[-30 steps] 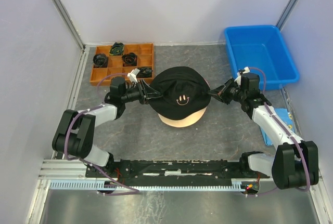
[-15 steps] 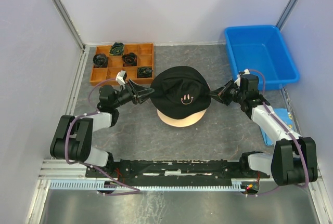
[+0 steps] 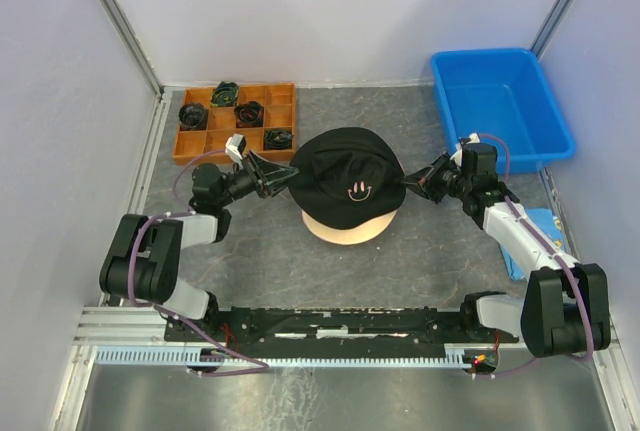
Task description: Stack the hats
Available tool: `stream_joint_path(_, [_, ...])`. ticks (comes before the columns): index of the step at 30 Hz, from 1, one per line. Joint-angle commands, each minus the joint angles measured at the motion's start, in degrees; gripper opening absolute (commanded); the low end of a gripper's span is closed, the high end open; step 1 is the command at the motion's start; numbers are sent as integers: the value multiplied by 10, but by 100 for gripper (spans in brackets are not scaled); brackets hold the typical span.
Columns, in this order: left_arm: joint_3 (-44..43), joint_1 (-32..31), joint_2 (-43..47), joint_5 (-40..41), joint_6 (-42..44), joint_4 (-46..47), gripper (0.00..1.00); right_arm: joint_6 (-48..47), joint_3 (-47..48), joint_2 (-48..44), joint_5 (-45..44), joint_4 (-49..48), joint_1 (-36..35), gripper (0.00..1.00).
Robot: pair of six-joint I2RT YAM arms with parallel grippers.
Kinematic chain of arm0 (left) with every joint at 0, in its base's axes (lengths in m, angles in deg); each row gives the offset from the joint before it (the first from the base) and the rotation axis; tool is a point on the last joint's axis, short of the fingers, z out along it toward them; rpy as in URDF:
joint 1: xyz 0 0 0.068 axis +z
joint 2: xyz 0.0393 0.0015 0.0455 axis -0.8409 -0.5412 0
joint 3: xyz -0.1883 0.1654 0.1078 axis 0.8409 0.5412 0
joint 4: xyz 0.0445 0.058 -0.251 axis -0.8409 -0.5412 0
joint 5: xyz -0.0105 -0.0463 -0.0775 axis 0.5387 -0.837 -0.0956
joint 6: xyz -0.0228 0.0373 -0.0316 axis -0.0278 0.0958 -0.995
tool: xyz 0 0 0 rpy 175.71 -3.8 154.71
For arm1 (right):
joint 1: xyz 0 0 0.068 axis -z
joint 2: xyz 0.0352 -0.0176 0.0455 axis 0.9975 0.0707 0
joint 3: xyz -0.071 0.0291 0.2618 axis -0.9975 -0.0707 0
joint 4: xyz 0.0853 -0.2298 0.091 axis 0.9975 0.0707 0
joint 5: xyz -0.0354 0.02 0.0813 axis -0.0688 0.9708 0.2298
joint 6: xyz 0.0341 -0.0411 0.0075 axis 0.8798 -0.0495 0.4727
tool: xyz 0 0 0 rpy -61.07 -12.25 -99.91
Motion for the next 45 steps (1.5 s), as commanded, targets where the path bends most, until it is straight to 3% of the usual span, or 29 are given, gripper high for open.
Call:
stream_joint_path(1, [-25, -23, 4, 6, 22, -19, 32, -8, 2, 6, -17, 7, 8, 0])
stream_joint_path(9, [-44, -31, 21, 14, 91, -137, 4, -5, -2, 9, -14, 2, 8, 0])
stream_joint_path(18, [-29, -32, -18, 24, 133, -147, 3, -10, -14, 8, -46, 24, 12, 0])
stream_joint_path(33, [12, -32, -132, 18, 134, -59, 3, -45, -31, 33, -60, 68, 47, 0])
stream_joint_path(45, [45, -32, -194, 16, 170, -51, 3, -67, -36, 65, -86, 97, 51, 0])
